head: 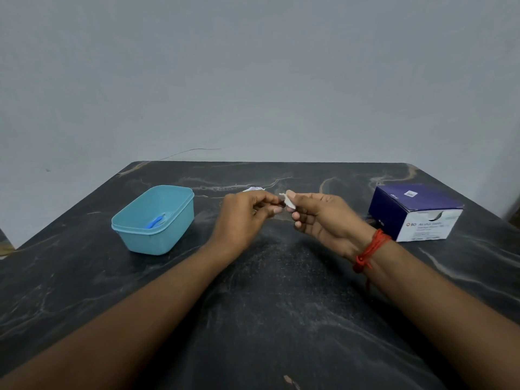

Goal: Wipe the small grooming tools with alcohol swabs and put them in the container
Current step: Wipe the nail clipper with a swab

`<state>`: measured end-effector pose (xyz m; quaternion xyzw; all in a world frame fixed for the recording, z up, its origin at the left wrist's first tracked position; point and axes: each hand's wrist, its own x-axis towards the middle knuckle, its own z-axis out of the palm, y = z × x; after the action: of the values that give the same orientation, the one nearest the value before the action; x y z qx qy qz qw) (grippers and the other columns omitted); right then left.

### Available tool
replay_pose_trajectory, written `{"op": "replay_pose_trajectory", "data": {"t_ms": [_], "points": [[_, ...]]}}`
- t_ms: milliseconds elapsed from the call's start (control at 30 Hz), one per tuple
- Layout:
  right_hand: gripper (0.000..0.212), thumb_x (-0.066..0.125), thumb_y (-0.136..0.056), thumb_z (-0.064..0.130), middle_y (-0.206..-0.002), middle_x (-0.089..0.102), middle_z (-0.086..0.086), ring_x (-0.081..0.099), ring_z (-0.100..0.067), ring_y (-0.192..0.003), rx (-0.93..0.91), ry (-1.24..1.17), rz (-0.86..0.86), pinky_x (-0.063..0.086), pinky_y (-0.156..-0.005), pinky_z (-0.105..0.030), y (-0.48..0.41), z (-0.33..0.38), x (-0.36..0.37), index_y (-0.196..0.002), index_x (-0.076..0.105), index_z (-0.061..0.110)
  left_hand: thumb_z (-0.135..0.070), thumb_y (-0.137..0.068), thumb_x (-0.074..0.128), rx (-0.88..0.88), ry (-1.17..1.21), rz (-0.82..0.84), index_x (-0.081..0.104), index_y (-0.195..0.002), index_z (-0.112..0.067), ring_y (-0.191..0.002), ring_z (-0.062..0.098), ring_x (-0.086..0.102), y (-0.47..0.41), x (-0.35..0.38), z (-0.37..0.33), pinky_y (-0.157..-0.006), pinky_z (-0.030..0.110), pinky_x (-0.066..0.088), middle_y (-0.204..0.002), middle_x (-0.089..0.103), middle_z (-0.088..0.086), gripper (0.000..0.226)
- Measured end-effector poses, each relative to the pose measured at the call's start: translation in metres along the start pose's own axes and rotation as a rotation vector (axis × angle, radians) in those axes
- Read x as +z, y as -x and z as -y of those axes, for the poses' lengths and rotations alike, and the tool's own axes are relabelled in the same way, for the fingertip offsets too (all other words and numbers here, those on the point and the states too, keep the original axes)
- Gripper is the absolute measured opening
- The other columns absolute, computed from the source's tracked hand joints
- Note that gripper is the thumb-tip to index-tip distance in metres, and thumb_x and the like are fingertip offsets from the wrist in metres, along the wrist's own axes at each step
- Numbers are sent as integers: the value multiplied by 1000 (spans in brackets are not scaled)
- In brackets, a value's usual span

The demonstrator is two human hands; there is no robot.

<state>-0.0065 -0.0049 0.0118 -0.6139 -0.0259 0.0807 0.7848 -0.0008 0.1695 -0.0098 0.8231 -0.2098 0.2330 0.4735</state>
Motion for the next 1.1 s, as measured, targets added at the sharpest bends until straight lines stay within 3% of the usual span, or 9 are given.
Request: {"op": "replay_pose_trajectory", "data": {"t_ms": [100, 200, 400, 533, 633, 833, 900, 1000, 1100], "points": [[28, 67, -91, 17, -72, 68, -5, 57, -8, -58, -30, -52, -4, 50, -55, -20, -1, 0, 0, -108, 66, -5, -16, -91, 70, 162, -142, 2, 76, -110, -22, -87, 0, 69, -2, -1, -2, -79, 19, 56, -98, 77, -7, 21], [14, 67, -90, 13, -73, 69, -5, 59, -10, -61, -71, -60, 11, 52, -59, -20, -2, 0, -3, -96, 67, 1, -14, -93, 67, 193, -156, -3, 74, -114, -21, -86, 2, 70, -1, 0, -3, -78, 19, 56, -98, 77, -6, 23], [39, 74, -75, 25, -75, 69, -6, 59, -11, -63, -44, -26, 28, 52, -61, -21, -1, 1, -3, -104, 66, -1, -9, -95, 64, 109, -20, 50, 75, -111, -16, -81, 1, 71, 2, 3, -3, -75, 13, 56, -89, 76, -4, 21], [24, 70, -75, 18, -72, 70, -6, 61, -13, -65, -43, -74, 49, 52, -61, -22, -1, 1, -4, -93, 65, 4, -7, -95, 63, 44, 63, 45, 76, -108, -13, -79, 4, 72, 1, 5, -3, -76, 21, 59, -89, 76, -1, 19], [8, 64, -89, 6, -75, 71, -7, 63, -12, -68, -66, -85, 66, 53, -61, -21, -2, 0, -4, -96, 67, 3, -4, -94, 64, -3, 107, 26, 75, -107, -12, -76, 5, 72, 1, 6, -3, -74, 24, 61, -87, 76, -1, 19], [9, 62, -91, 5, -73, 71, -9, 62, -14, -65, -63, -87, 22, 53, -60, -20, -2, 0, -2, -97, 68, 1, -4, -93, 65, -113, 222, 96, 73, -103, -9, -73, 11, 74, 1, 9, -3, -72, 25, 61, -82, 76, 1, 13], [8, 64, -90, 4, -70, 69, -8, 61, -12, -61, -108, -3, 2, 53, -58, -19, -3, -1, -3, -95, 68, 1, -1, -93, 64, -189, 340, 145, 70, -100, -9, -72, 13, 74, 1, 10, -3, -71, 25, 61, -81, 76, 4, 13], [14, 71, -88, 5, -69, 66, -10, 57, -3, -50, -283, 381, -90, 49, -53, -16, -5, -1, -5, -100, 68, 0, 1, -93, 63, -339, 509, 217, 67, -97, -5, -78, 21, 74, 3, 10, 0, -75, 28, 62, -89, 76, 20, 8], [21, 73, -87, 9, -73, 67, -19, 54, -1, -48, -408, 603, -111, 48, -53, -15, -6, 0, -7, -105, 68, 1, -1, -93, 62, -432, 626, 235, 68, -95, -5, -81, 24, 74, 4, 9, 1, -80, 32, 61, -90, 76, 18, 8]]}}
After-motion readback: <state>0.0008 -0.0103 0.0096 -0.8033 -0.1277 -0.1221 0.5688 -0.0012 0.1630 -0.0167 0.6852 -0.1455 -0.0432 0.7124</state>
